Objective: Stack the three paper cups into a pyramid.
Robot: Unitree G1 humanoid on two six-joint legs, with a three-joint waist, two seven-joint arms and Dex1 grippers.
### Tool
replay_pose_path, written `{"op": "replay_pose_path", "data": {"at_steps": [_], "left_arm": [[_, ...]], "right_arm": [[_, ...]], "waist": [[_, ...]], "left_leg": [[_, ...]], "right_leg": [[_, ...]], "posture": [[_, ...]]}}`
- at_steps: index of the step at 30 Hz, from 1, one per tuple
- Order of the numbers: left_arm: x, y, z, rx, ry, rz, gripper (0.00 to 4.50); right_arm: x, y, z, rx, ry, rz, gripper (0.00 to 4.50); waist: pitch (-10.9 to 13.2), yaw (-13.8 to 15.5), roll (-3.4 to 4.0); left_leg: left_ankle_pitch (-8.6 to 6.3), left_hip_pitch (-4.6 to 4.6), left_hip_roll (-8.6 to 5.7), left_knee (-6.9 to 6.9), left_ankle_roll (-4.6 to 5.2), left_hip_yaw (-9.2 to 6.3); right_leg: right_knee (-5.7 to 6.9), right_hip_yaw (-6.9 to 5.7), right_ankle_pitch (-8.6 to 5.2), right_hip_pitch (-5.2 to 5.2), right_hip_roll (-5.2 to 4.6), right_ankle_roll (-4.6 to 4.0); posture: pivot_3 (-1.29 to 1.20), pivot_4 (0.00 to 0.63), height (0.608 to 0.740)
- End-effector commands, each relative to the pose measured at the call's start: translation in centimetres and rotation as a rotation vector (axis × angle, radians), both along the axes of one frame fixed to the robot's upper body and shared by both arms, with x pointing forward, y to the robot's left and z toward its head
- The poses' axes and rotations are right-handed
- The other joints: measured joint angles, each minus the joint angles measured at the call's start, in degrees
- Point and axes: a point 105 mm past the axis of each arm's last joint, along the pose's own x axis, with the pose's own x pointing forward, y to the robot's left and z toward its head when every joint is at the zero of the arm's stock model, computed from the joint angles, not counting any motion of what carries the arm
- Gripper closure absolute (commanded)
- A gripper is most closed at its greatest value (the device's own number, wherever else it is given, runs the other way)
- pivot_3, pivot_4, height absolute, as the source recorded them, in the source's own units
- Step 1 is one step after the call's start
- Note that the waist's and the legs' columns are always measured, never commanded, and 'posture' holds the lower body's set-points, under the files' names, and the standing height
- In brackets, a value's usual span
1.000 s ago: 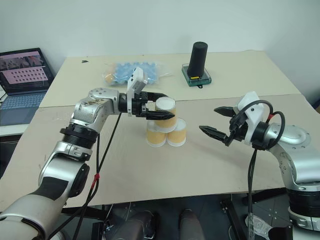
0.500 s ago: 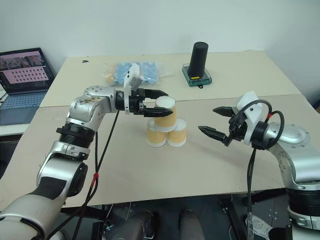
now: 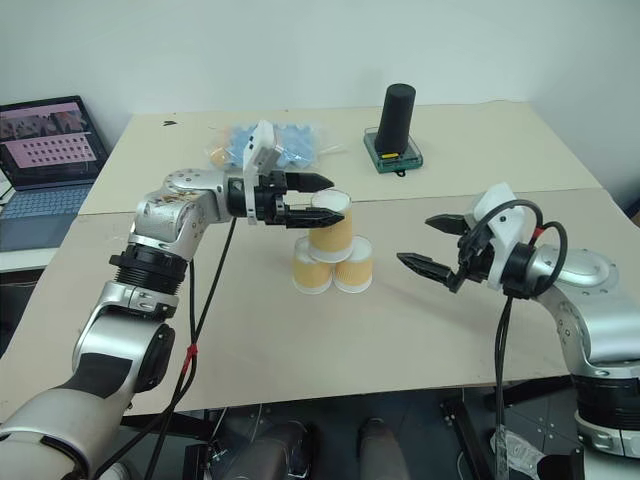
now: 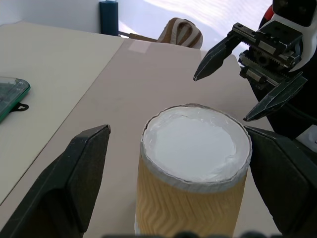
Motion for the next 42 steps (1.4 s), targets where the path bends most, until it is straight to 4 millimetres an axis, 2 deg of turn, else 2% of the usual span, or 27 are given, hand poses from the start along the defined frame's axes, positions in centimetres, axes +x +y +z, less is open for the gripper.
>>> {"op": "replay_pose_path", "data": {"at_steps": [1, 7, 11, 14, 16, 18, 20, 21, 23, 25, 28, 31, 34, 37, 42], "left_arm": [[-0.6, -0.1, 3.6, -0.065, -0.086, -0.012, 0.05], [-0.2, 0.7, 5.1, -0.137, -0.077, 0.041, 0.05], [1.4, 2.3, 7.3, -0.246, -0.107, 0.198, 0.05], [2.6, 4.4, 8.8, -0.337, -0.137, 0.355, 0.05], [3.8, 7.0, 9.8, -0.396, -0.218, 0.557, 0.05], [4.6, 10.2, 10.2, -0.487, -0.214, 0.752, 0.05], [4.6, 14.6, 8.7, -0.487, -0.285, 1.008, 0.05], [4.3, 15.9, 8.1, -0.496, -0.293, 1.083, 0.05], [3.5, 19.1, 5.6, -0.460, -0.288, 1.260, 0.05], [1.7, 22.4, 3.0, -0.437, -0.268, 1.432, 0.05], [-1.2, 26.0, 0.1, -0.388, -0.272, 1.616, 0.05], [-3.6, 28.3, -2.6, -0.337, -0.242, 1.729, 0.05], [-5.5, 30.3, -4.5, -0.340, -0.216, 1.806, 0.05], [-6.4, 30.5, -5.1, -0.338, -0.226, 1.820, 0.05], [-7.0, 30.0, -6.3, -0.374, -0.189, 1.797, 0.05]], "right_arm": [[0.0, 0.2, 1.3, 0.003, -0.065, 0.020, 0.00], [0.2, 0.2, 1.3, 0.002, -0.066, 0.023, 0.00], [0.3, 0.2, 1.4, 0.002, -0.068, 0.025, 0.00], [0.3, 0.1, 1.4, 0.000, -0.068, 0.024, 0.00], [0.4, 0.0, 1.4, -0.001, -0.067, 0.018, 0.00], [0.6, -0.3, 1.4, -0.003, -0.070, -0.004, 0.00], [1.5, -1.1, 1.0, -0.011, -0.082, -0.086, 0.00], [1.8, -1.5, 0.9, -0.017, -0.089, -0.121, 0.00], [3.0, -3.1, 0.6, -0.025, -0.110, -0.263, 0.00], [3.9, -5.2, 0.5, 0.015, -0.130, -0.420, 0.00], [4.5, -8.6, -0.4, 0.005, -0.148, -0.659, 0.00], [4.6, -10.6, -1.4, 0.094, -0.155, -0.821, 0.00], [4.5, -10.8, -3.0, 0.180, -0.167, -0.897, 0.00], [4.5, -11.4, -4.2, 0.261, -0.159, -0.936, 0.00], [4.8, -12.5, -6.7, 0.278, -0.120, -0.998, 0.00]], "waist": [[0.0, 0.0, 0.00], [0.0, 0.0, 0.00], [0.0, 0.0, 0.00], [0.0, -0.1, 0.00], [0.0, 0.0, 0.00], [0.0, 0.0, 0.00], [0.0, -0.3, 0.03], [0.0, -0.5, 0.03], [0.0, -0.5, 0.04], [0.0, -0.4, 0.03], [0.0, -0.2, 0.02], [-0.1, 0.6, 0.00], [-0.1, 1.0, -0.06], [-0.1, 1.0, -0.06], [-0.2, 0.7, -0.07]], "left_leg": [[0.00, 0.00, 0.00, 0.00, 0.00, 0.00], [0.10, 0.00, 0.00, 0.00, -0.16, 0.00], [0.11, 0.01, 0.00, 0.01, -0.18, 0.00], [0.14, 0.01, 0.00, 0.01, -0.24, 0.00], [0.15, 0.01, 0.00, 0.01, -0.25, 0.00], [0.16, 0.00, 0.00, 0.01, -0.26, 0.00], [0.16, 0.04, 0.01, 0.01, -0.28, 0.02], [0.16, 0.08, 0.02, -0.01, -0.28, 0.04], [0.12, 0.22, 0.06, -0.02, -0.33, 0.16], [0.15, 0.21, 0.04, 0.00, -0.36, 0.16], [0.14, 0.18, 0.03, 0.01, -0.36, 0.22], [0.14, 0.20, 0.00, 0.01, -0.38, 0.24], [0.12, 0.35, 0.00, 0.01, -0.38, 0.24], [-0.08, 0.48, -0.02, 0.01, -0.07, 0.25], [-0.09, 0.69, -0.03, 0.01, -0.06, 0.27]], "right_leg": [[0.00, 0.00, 0.00, 0.00, 0.00, 0.00], [0.00, 0.00, 0.00, 0.00, 0.00, 0.00], [0.02, 0.00, 0.00, -0.01, 0.00, 0.00], [0.02, 0.01, 0.00, -0.01, 0.00, 0.00], [0.01, 0.02, 0.00, 0.00, 0.00, 0.00], [0.01, 0.01, 0.00, 0.00, -0.01, 0.00], [0.01, 0.07, 0.00, 0.01, -0.03, 0.00], [-0.02, 0.09, 0.00, 0.03, -0.02, 0.01], [0.09, 0.25, 0.00, 0.06, -0.09, 0.01], [0.22, 0.24, 0.00, 0.01, 0.04, 0.00], [0.50, 0.28, 0.00, -0.04, 0.00, 0.00], [0.47, 0.24, 0.00, -0.04, 0.04, 0.00], [0.38, 0.23, -0.01, 0.06, 0.03, 0.00], [0.40, 0.23, -0.02, 0.14, 0.03, 0.00], [0.45, 0.21, -0.01, 0.18, 0.04, -0.01]], "posture": [[0.00, 0.150, 0.740], [0.00, 0.150, 0.740], [0.00, 0.150, 0.740], [0.00, 0.150, 0.740], [0.00, 0.150, 0.740], [0.00, 0.150, 0.740], [0.00, 0.150, 0.740], [0.00, 0.150, 0.740], [0.00, 0.150, 0.740], [0.00, 0.150, 0.740], [0.00, 0.150, 0.740], [0.00, 0.150, 0.740], [0.00, 0.150, 0.740], [0.00, 0.150, 0.740], [0.00, 0.150, 0.740]]}}
